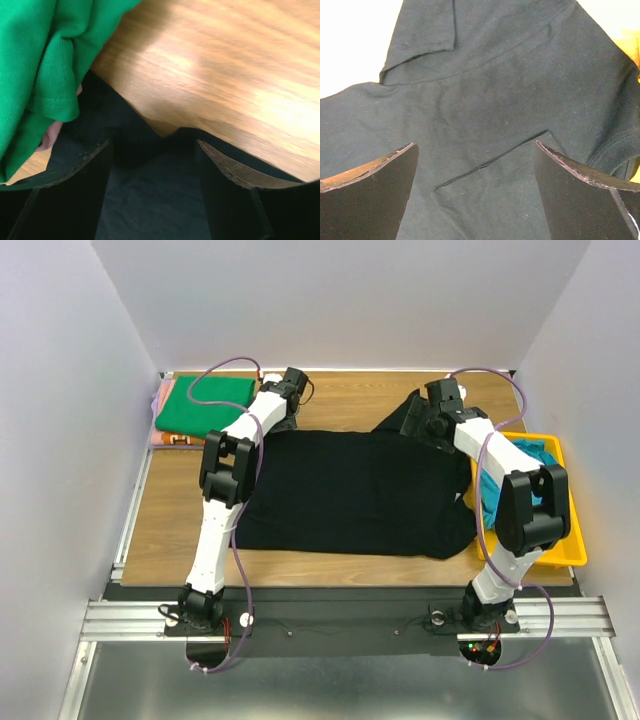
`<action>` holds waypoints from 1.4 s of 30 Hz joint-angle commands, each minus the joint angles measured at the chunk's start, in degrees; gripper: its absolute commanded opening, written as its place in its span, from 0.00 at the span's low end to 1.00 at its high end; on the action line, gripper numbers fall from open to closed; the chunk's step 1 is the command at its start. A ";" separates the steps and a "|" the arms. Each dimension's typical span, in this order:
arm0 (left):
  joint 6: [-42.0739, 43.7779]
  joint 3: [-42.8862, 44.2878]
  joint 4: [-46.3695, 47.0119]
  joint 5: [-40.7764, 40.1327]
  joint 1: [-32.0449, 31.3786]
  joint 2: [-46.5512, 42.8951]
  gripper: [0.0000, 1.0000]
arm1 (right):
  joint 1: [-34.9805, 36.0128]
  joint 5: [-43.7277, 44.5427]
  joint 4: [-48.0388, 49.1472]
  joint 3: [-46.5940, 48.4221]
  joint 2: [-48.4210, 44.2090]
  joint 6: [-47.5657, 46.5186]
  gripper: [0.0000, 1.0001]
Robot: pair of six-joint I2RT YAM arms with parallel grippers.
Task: Fold and stack the t-shirts
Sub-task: Fold the tshirt
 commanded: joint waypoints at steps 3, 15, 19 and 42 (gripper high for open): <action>-1.82 5.47 -2.33 -2.09 2.90 0.13 0.71 | -0.28 2.12 1.42 1.63 1.02 -0.95 1.00; -0.24 2.66 0.75 2.75 3.08 0.57 0.63 | -0.36 2.73 1.77 3.04 3.13 -1.30 1.00; -0.42 1.08 0.84 2.93 3.08 0.57 0.54 | -1.06 4.23 1.68 6.27 4.97 -0.08 1.00; -3.40 -9.73 6.46 -1.11 2.12 -8.40 0.00 | -5.02 4.49 3.70 55.94 45.31 -5.17 0.73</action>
